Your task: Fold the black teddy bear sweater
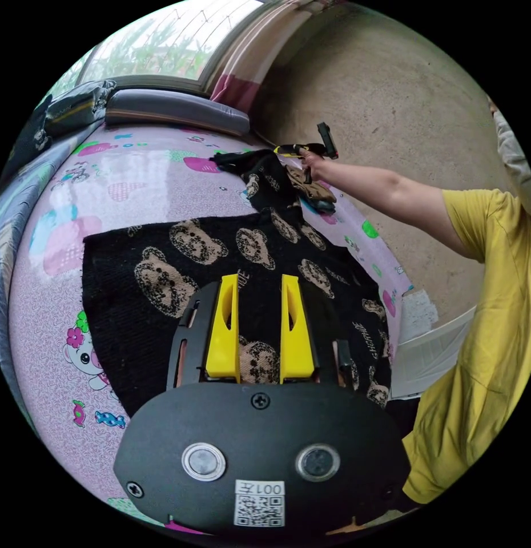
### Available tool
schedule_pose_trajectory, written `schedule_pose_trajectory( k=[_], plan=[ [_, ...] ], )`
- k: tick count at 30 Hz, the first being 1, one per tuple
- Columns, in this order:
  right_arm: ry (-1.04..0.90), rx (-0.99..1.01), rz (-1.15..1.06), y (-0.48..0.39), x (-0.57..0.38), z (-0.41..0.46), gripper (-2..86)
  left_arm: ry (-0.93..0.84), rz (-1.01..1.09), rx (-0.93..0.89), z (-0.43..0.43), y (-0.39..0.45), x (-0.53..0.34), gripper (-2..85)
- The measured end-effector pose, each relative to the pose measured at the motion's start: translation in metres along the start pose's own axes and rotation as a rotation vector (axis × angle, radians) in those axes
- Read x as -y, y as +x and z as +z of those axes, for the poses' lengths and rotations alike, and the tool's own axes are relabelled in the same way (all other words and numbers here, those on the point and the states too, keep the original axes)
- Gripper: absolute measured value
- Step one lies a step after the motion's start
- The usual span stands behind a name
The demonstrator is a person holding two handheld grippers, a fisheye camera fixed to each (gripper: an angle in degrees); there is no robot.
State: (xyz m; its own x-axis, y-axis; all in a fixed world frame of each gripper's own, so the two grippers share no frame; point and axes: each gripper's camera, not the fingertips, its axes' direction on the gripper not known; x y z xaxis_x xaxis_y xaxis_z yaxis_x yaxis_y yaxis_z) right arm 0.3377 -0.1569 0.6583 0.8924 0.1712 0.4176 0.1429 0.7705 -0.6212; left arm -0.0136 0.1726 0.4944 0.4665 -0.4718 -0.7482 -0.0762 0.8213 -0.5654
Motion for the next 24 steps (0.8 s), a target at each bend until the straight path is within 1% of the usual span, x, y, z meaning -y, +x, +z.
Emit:
schedule_pose_trajectory(
  k=[2,5,9,12,13,14,15,16,17,18,20,21,22,23,24],
  plan=[
    [0.052,0.07,-0.025,-0.003,-0.009,-0.009,1.8,-0.002,-0.002,-0.013,0.001,0.001,-0.001,6.8],
    [0.078,0.197,-0.121,-0.013,-0.017,-0.016,0.8,-0.015,-0.005,-0.042,0.005,0.004,-0.002,6.4],
    [0.037,0.223,-0.151,-0.019,-0.011,-0.015,0.3,-0.033,0.022,-0.074,0.014,0.011,-0.001,6.1],
    [-0.099,0.174,-0.133,-0.017,0.001,0.003,0.1,-0.039,0.018,-0.089,0.027,0.008,0.004,5.8],
    [-0.201,0.153,-0.131,-0.015,0.007,0.016,0.1,-0.033,0.015,-0.088,0.031,0.007,0.007,5.7],
    [-0.254,0.056,-0.108,-0.01,0.011,0.026,0.1,-0.025,0.014,-0.087,0.032,0.006,0.008,5.6],
    [-0.279,0.001,-0.089,-0.005,0.013,0.031,0.1,-0.003,0.013,-0.087,0.032,0.006,0.01,5.5],
    [-0.342,-0.118,-0.013,0.007,0.015,0.042,0.0,0.021,0.012,-0.087,0.032,0.006,0.011,5.4],
    [-0.347,-0.206,0.065,0.019,0.015,0.045,0.0,0.029,0.008,-0.086,0.032,0.006,0.011,5.3],
    [-0.333,-0.211,0.091,0.024,0.015,0.044,0.0,0.035,-0.004,-0.086,0.034,0.004,0.011,5.2],
    [-0.214,-0.117,0.167,0.034,0.012,0.034,0.0,0.038,-0.02,-0.085,0.037,0.001,0.012,5.0],
    [-0.159,-0.084,0.159,0.033,0.011,0.03,0.0,0.039,-0.027,-0.078,0.038,-0.001,0.013,4.9],
    [-0.059,-0.03,0.108,0.026,0.009,0.021,0.0,0.04,-0.031,-0.072,0.039,-0.003,0.015,4.8],
    [-0.035,-0.016,0.059,0.019,0.011,0.02,0.0,0.042,-0.032,-0.072,0.039,-0.004,0.016,4.7],
    [-0.052,-0.012,0.033,0.015,0.013,0.022,0.0,0.049,-0.036,-0.078,0.04,-0.006,0.018,4.6]
  ],
)
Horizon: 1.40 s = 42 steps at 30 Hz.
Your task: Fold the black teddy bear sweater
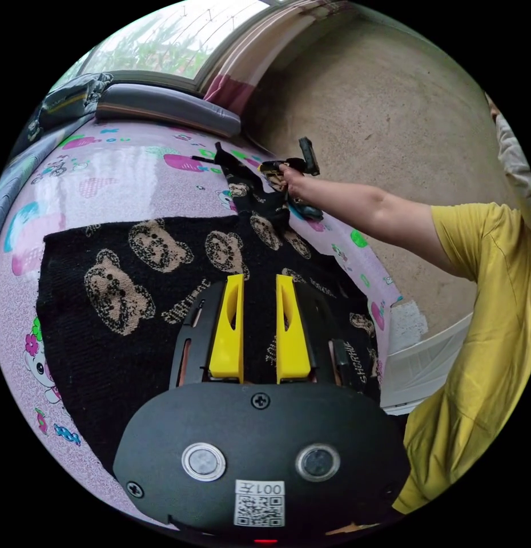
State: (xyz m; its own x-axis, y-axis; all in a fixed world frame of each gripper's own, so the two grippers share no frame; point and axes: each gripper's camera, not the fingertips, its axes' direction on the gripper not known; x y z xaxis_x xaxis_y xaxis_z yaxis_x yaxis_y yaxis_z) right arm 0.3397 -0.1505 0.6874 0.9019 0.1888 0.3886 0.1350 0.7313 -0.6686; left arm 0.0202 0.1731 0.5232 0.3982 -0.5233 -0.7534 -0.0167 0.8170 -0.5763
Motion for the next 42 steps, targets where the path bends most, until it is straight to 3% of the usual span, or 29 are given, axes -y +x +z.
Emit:
schedule_pose_trajectory(
  k=[2,8,15,21,25,27,31,36,39,42],
  plan=[
    [-0.15,0.028,-0.042,-0.011,0.009,0.022,0.0,0.007,-0.013,-0.001,0.002,-0.003,0.005,4.3],
    [-0.269,-0.039,-0.07,-0.027,0.014,0.054,0.0,0.028,-0.032,0.034,0.011,-0.013,0.036,1.1],
    [-0.165,-0.037,-0.036,-0.014,0.009,0.049,0.0,-0.092,0.131,0.014,0.087,-0.034,0.147,-1.2],
    [-0.121,0.01,-0.043,0.012,-0.004,0.038,-0.3,-0.13,0.093,-0.075,0.156,-0.043,0.209,-1.3],
    [0.032,0.251,-0.021,0.038,-0.039,0.009,-0.3,-0.187,0.161,-0.106,0.188,-0.034,0.218,-1.3],
    [-0.025,0.299,-0.023,0.049,-0.05,0.012,-0.4,-0.188,0.194,-0.111,0.195,-0.029,0.219,-1.2],
    [-0.229,0.374,-0.005,0.075,-0.068,0.043,-0.5,-0.286,0.204,0.014,0.22,-0.028,0.223,-1.3],
    [-0.3,0.134,0.073,0.095,-0.078,0.083,-0.5,-0.346,0.252,0.174,0.232,-0.029,0.219,-1.3],
    [-0.222,0.128,0.099,0.098,-0.085,0.092,-0.5,-0.33,0.24,0.227,0.234,-0.03,0.216,-1.4],
    [-0.011,0.203,0.063,0.099,-0.103,0.075,-0.5,-0.286,0.26,0.255,0.229,-0.024,0.207,-1.4]
  ],
)
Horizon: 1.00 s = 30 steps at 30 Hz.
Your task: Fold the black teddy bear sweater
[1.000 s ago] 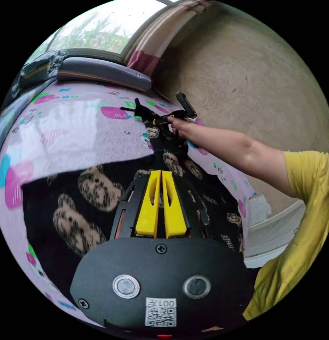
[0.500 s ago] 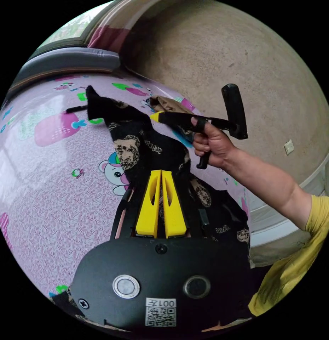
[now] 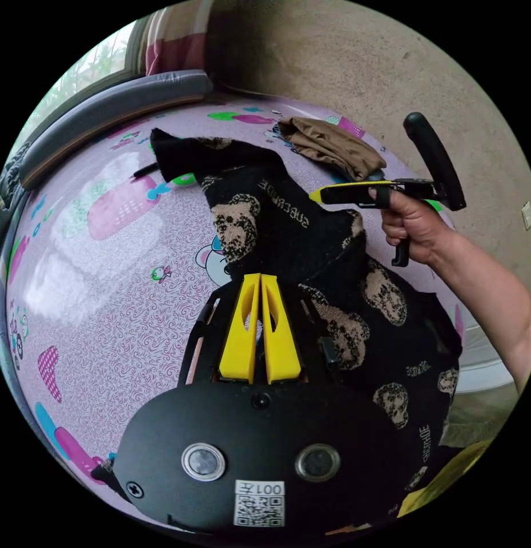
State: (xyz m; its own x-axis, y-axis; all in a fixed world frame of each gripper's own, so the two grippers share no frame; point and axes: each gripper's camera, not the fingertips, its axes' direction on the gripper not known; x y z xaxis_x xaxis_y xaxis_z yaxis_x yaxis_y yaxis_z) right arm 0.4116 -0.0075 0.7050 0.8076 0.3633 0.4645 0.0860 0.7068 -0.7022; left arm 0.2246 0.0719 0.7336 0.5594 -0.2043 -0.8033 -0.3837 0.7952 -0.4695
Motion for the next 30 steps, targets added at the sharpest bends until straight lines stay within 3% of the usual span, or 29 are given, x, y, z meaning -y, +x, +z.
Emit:
schedule_pose_trajectory(
  k=[4,7,12,16,22,30],
  plan=[
    [0.114,0.192,-0.07,0.007,-0.034,-0.017,-0.5,0.149,-0.034,-0.158,-0.025,-0.003,-0.03,-1.4],
    [0.006,0.284,-0.093,0.014,-0.055,-0.001,-0.4,0.15,-0.068,-0.302,-0.028,-0.006,-0.056,-1.4],
    [-0.222,0.081,-0.04,0.023,-0.078,0.049,-0.5,0.012,-0.061,-0.189,-0.004,-0.006,-0.08,-1.3],
    [-0.123,0.068,0.006,0.026,-0.09,0.056,-0.5,-0.022,-0.082,-0.098,0.002,-0.01,-0.091,-1.3],
    [0.121,0.443,-0.118,0.028,-0.169,-0.01,0.0,0.094,-0.039,-0.304,-0.043,0.014,-0.154,-1.2],
    [0.066,0.47,-0.133,0.034,-0.332,-0.083,0.4,0.02,0.096,-0.458,-0.077,0.072,-0.269,-1.3]
  ],
)
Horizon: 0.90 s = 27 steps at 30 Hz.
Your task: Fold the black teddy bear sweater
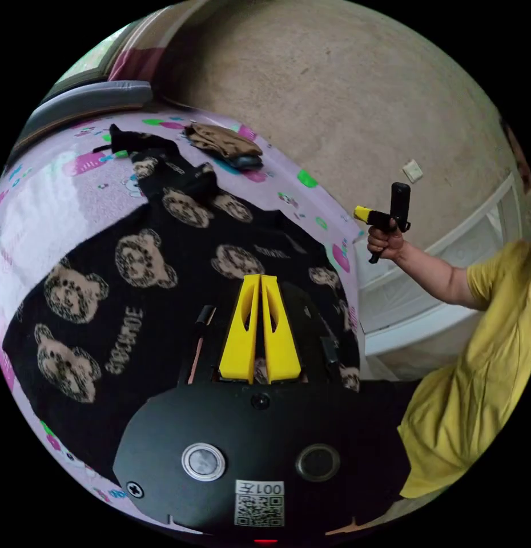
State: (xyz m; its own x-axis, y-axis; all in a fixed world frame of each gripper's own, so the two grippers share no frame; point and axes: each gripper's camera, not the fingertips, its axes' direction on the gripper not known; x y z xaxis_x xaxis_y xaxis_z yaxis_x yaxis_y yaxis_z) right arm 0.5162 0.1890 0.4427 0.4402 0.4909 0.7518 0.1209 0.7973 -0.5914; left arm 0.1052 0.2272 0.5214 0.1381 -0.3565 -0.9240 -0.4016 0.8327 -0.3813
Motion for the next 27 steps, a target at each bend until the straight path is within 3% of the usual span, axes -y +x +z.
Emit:
schedule_pose_trajectory(
  k=[9,14,21,27],
  plan=[
    [-0.179,0.124,0.043,-0.011,-0.111,0.078,1.0,-0.081,-0.088,-0.049,-0.003,0.086,-0.129,-1.5],
    [-0.346,0.242,-0.191,-0.016,-0.149,0.156,0.9,-0.199,-0.104,0.101,0.023,0.136,-0.201,-1.6],
    [-0.388,0.384,-0.175,-0.01,-0.192,0.21,0.8,-0.093,-0.402,0.345,0.018,0.149,-0.288,-0.4],
    [-0.415,0.457,-0.172,-0.003,-0.222,0.253,1.0,-0.253,-0.228,0.513,0.037,0.136,-0.289,3.1]
  ],
)
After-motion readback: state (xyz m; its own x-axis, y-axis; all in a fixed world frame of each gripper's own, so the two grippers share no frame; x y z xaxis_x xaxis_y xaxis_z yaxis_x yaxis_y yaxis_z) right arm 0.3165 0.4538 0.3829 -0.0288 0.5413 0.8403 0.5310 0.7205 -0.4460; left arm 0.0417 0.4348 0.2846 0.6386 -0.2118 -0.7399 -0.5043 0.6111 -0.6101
